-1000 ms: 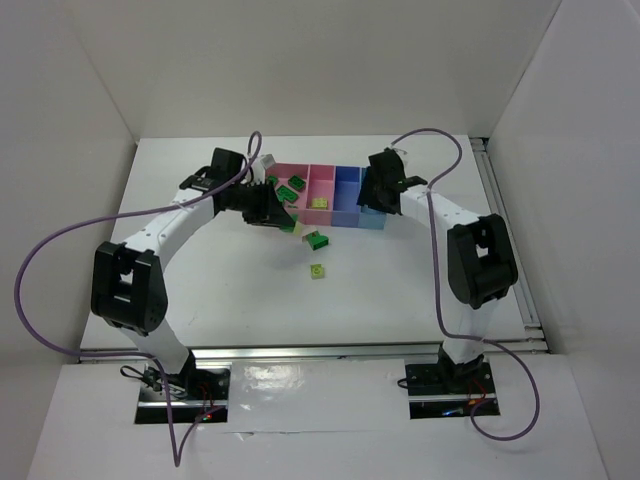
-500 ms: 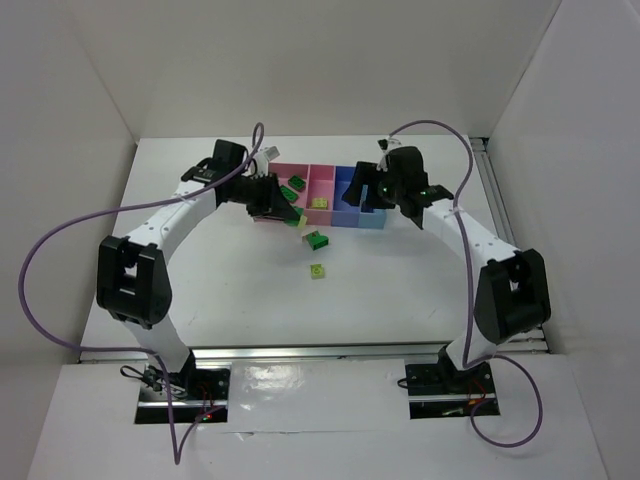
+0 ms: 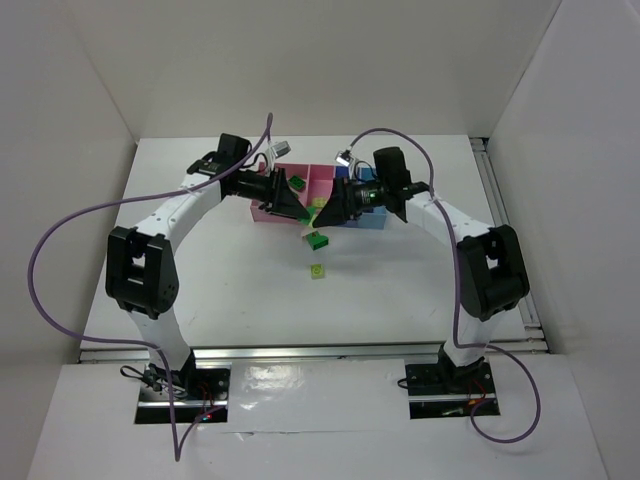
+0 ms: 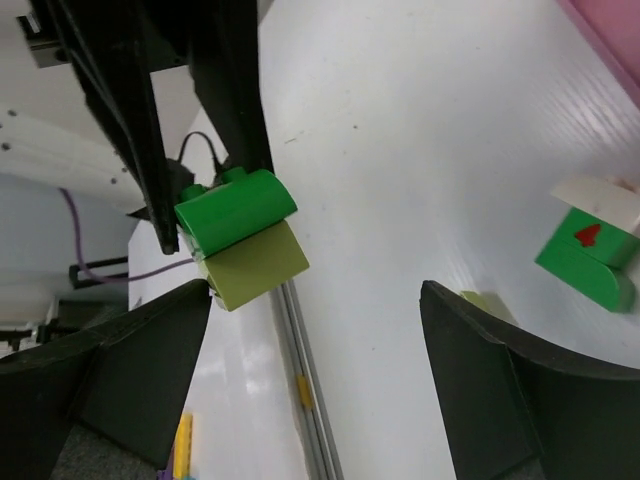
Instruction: Sort the legos into containers by color
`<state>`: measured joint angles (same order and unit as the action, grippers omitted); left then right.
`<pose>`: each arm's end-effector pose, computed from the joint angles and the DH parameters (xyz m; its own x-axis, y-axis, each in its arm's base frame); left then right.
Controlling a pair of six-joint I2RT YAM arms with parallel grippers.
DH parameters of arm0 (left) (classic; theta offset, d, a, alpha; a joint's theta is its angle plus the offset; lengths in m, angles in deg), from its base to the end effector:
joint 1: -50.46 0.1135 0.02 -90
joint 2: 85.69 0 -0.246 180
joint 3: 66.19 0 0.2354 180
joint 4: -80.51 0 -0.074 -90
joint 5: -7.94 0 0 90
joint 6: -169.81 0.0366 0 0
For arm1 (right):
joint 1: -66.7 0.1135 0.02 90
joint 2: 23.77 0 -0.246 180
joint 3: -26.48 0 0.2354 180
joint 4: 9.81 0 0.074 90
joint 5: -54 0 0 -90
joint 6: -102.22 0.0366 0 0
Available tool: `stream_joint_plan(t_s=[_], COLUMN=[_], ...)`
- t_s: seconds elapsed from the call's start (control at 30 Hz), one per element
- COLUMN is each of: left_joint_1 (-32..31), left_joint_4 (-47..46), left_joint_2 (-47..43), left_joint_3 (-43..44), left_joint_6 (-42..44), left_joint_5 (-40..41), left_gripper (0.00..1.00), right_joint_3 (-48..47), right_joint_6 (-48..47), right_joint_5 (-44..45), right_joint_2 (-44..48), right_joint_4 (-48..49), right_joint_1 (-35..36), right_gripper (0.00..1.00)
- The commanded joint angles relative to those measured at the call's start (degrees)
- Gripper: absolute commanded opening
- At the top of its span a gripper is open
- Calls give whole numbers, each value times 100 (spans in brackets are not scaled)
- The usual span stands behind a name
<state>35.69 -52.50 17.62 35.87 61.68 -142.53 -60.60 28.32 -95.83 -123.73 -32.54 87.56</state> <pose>0.3528 -0.1260 0.2791 -0.8989 0.0784 -0.4310 0.4275 0.3717 -0.8241 0.3318 0.1603 0.2495 -0.7545 -0.1384 -0.6415 -0.6521 0.2682 0.7091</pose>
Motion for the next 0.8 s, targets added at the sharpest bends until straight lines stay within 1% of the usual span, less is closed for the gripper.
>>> stream_joint_plan(t_s=[0.0, 0.03, 0.07, 0.1, 0.13, 0.2, 0.3, 0.33, 0.43, 0.47, 0.53, 0.67, 0.77], left_joint_1=[26, 26, 26, 26, 26, 26, 26, 26, 26, 26, 87, 211, 325], left_joint_4=[-120, -120, -120, -120, -120, -120, -120, -120, -120, -120, -207, -428, -560], left_joint_2=[-21, -21, -21, -21, -21, -21, -21, -21, -21, -21, -21, -74, -127], left_joint_3=[254, 254, 254, 254, 254, 254, 254, 254, 254, 254, 254, 254, 254], left_joint_6=[187, 239, 240, 240, 240, 240, 240, 240, 240, 188, 65, -243, -445], left_joint_5=[-720, -721, -799, -800, -852, -853, -853, -853, -774, -695, -406, -115, 131], left_gripper=[0, 0, 0, 0, 0, 0, 0, 0, 0, 0, 0, 0, 0], right_joint_3=[-371, -319, -240, -118, -64, -11, -72, -72, -72, -72, -72, -20, -20], right_joint_6=[111, 252, 393, 551, 857, 1140, 1141, 1141, 1141, 1089, 957, 712, 658], right_joint_5=[-635, -696, -696, -766, -836, -951, -951, -951, -1004, -917, -741, -320, -73], right_joint_2=[-50, -50, -50, -50, -50, -50, -111, -111, -111, -111, -111, -111, -58], right_joint_4=[374, 697, 926, 1163, 1583, 1955, 1878, 1878, 1870, 1773, 1554, 1018, 824], right_joint_1=[58, 58, 58, 58, 58, 110, 164, 164, 216, 216, 216, 112, 111], right_gripper=[90, 88, 83, 81, 78, 71, 65, 58, 47, 37, 36, 35, 35])
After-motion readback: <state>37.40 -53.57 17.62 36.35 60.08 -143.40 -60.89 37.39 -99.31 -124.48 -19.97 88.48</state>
